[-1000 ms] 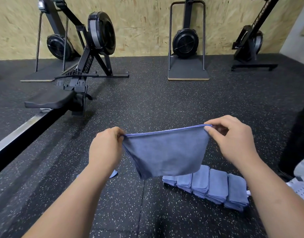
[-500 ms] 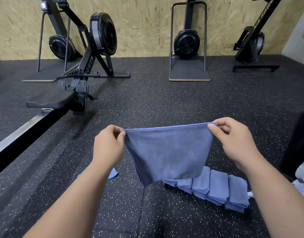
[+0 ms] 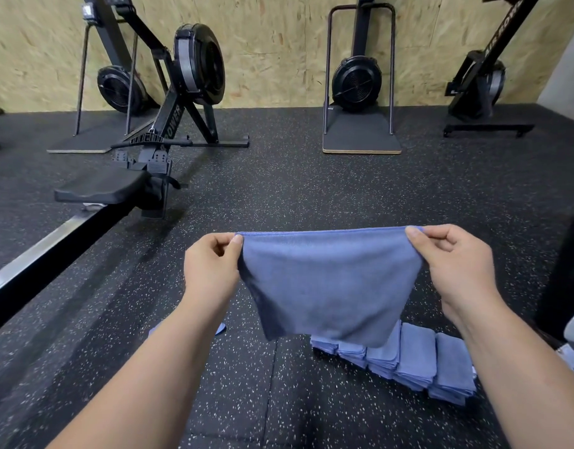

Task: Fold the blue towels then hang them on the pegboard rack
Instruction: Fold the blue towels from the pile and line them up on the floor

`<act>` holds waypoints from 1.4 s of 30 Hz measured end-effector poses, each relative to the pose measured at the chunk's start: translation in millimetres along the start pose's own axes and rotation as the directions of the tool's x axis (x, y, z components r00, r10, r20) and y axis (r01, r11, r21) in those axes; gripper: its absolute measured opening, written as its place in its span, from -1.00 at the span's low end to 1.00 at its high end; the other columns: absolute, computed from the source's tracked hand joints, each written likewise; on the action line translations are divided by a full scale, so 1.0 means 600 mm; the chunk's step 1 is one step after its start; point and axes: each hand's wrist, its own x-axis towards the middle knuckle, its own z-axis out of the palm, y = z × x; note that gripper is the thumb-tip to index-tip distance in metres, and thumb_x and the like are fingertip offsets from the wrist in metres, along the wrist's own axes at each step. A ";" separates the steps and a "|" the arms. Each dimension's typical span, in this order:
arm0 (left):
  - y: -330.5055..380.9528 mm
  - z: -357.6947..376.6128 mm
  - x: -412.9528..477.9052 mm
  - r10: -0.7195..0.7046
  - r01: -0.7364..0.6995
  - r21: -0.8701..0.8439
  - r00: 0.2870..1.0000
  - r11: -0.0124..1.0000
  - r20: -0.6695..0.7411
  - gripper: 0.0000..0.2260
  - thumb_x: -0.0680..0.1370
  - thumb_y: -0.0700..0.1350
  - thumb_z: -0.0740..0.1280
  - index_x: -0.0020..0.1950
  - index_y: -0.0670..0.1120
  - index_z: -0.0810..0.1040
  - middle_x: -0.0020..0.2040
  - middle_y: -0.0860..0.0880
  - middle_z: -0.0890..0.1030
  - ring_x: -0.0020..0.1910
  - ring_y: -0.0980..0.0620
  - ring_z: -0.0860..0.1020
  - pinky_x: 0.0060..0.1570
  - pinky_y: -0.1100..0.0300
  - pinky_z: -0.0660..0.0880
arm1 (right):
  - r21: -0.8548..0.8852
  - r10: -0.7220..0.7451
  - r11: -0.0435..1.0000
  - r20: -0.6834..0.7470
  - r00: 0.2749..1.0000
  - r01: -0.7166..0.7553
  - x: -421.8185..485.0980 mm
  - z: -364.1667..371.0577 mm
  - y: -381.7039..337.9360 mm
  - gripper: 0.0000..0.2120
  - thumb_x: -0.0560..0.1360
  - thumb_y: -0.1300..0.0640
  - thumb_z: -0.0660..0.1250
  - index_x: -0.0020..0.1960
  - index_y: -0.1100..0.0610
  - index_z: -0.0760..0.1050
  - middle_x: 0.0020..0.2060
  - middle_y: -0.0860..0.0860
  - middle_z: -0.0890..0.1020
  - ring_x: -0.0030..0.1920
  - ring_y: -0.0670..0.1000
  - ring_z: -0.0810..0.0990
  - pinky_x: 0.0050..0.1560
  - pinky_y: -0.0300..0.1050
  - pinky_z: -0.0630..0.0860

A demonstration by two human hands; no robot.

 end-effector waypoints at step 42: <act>0.048 0.097 -0.147 -0.159 0.227 -0.108 0.885 0.968 0.437 -0.85 0.53 -0.06 0.35 -0.11 0.00 0.72 -0.18 -0.01 0.76 -0.07 -0.07 0.74 0.11 -0.17 0.67 | -0.360 -0.170 0.881 0.363 0.916 0.306 -0.156 0.111 0.031 -0.84 0.54 0.13 0.54 0.09 -0.07 0.73 -0.01 -0.23 0.68 -0.06 -0.19 0.70 0.09 -0.15 0.62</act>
